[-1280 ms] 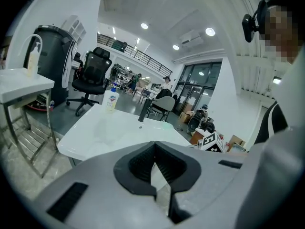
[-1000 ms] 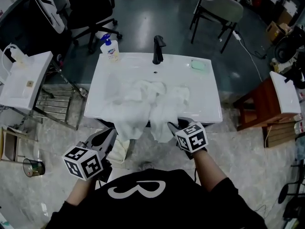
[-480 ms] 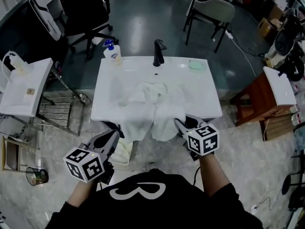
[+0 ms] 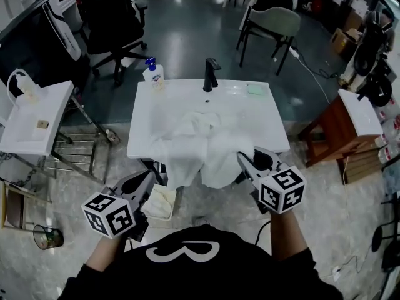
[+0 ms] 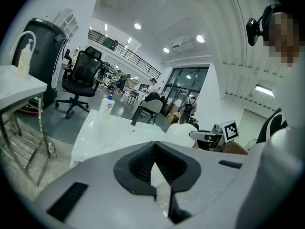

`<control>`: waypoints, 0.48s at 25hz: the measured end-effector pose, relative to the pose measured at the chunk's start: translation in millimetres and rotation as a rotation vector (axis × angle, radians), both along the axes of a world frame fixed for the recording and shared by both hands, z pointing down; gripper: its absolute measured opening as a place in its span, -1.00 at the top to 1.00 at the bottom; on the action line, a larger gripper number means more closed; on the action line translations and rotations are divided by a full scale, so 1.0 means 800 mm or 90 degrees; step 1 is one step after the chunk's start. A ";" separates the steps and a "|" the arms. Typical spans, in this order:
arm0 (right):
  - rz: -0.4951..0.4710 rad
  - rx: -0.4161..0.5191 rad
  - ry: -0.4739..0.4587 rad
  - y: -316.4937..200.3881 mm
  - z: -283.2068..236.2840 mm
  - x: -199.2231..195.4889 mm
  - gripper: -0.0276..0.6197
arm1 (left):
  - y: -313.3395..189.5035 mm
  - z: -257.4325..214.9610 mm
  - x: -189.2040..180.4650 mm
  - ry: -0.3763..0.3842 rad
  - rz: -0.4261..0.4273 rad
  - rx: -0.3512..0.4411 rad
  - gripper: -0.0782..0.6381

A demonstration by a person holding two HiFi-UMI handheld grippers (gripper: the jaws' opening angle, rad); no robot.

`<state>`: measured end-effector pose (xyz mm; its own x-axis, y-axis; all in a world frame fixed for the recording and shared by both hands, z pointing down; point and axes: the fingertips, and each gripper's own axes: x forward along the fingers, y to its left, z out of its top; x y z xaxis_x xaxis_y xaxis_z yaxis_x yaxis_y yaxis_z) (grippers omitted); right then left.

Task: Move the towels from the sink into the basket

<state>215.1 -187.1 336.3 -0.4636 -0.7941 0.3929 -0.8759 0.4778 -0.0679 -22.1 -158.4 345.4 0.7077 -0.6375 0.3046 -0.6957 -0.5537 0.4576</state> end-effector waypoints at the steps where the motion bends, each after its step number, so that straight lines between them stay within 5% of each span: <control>1: 0.000 0.008 -0.002 0.006 -0.009 -0.004 0.59 | 0.002 -0.002 -0.004 0.001 0.000 0.003 0.76; 12: -0.011 0.076 -0.008 0.077 -0.084 -0.061 0.59 | 0.027 -0.015 -0.042 0.019 0.027 0.027 0.76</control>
